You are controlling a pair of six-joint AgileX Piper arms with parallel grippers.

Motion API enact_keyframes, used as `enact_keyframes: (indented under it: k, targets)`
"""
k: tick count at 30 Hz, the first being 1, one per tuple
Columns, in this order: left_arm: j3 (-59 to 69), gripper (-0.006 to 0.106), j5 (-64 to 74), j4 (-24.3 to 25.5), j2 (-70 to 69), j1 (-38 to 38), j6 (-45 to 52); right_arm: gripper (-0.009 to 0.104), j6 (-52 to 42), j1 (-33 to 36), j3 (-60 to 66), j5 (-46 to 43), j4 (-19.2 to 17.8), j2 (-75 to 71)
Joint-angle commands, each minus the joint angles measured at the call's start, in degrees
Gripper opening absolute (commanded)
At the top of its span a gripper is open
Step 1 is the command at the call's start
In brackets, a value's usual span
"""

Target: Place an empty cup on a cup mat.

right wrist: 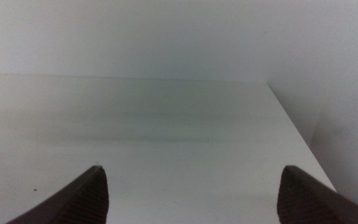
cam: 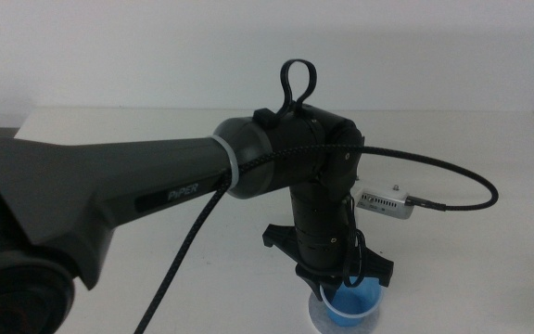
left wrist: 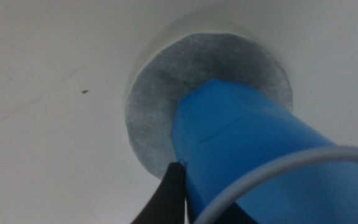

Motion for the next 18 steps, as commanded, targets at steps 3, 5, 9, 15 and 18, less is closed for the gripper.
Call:
enact_keyframes:
  k: [3,5,9,15,18]
  targets:
    - [-0.3,0.001,-0.5,0.2,0.6,-0.3,-1.1,0.093,-0.2,0.1,0.2,-0.4,-0.3,-0.3]
    - [-0.3,0.008,-0.5,0.5,0.6,-0.3,-2.0,0.093,-0.2,0.1,0.2,-0.4,-0.3,-0.3]
    - [-0.3,0.029,-0.4,-1.0,0.6,-0.3,-2.0,0.093,-0.2,0.1,0.2,-0.4,-0.3,-0.3]
    - [-1.0,0.078,4.1,0.4,-2.1,0.1,-1.3,0.093,-0.2,0.1,0.2,-0.4,-0.3,-0.3]
    - [-2.5,0.094,5.0,1.4,-6.3,0.8,-1.4,0.093,-0.2,0.1,0.2,-0.4,-0.3,-0.3]
